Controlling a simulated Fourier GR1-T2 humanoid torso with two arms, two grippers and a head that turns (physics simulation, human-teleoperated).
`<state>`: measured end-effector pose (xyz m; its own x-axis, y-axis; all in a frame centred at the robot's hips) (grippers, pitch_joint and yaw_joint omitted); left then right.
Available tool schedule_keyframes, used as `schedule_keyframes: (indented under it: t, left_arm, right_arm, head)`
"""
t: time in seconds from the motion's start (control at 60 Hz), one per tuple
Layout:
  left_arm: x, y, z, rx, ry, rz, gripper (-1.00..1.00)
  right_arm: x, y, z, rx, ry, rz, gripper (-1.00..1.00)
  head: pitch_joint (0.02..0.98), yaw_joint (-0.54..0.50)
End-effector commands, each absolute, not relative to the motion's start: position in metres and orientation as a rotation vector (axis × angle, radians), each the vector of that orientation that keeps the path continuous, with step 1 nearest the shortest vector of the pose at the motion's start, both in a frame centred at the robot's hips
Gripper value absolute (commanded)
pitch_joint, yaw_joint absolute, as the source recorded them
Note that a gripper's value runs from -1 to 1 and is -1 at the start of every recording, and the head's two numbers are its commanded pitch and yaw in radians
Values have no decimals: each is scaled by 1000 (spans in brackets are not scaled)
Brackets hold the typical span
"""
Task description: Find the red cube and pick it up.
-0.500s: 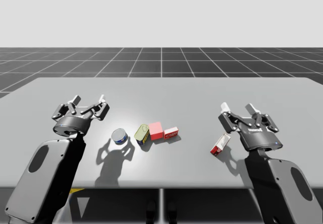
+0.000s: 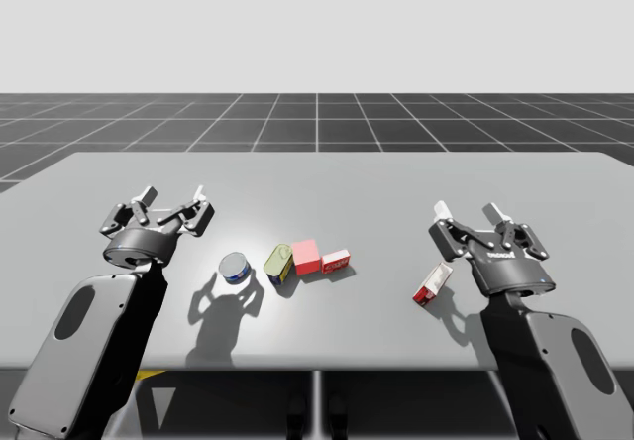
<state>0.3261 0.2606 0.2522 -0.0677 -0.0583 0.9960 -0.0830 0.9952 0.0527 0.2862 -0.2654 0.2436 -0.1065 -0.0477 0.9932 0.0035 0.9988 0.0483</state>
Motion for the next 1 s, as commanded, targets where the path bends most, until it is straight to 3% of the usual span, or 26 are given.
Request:
schedule_keyframes:
  t: [0.017, 0.317, 0.583, 0.733, 1.0]
  left_arm:
    - [326, 260, 253, 106, -1642, 15, -1000]
    - [326, 258, 252, 105, -1646, -3, -1000]
    - [324, 255, 253, 102, -1649, -14, -1000]
    - [324, 254, 253, 99, -1648, -16, -1000]
    - [325, 252, 253, 93, -1645, -15, -1000]
  right_arm:
    - [287, -266, 243, 10, -1676, -41, -1000]
    - [287, -266, 244, -5, -1677, -58, -1000]
    - [287, -266, 244, -12, -1673, -49, -1000]
    - [287, -265, 243, -17, -1671, -45, -1000]
    - [280, -249, 244, 20, -1653, -8, -1000]
  head:
    - [306, -18]
    - [609, 13]
    - [785, 22]
    - [838, 38]
    - [832, 36]
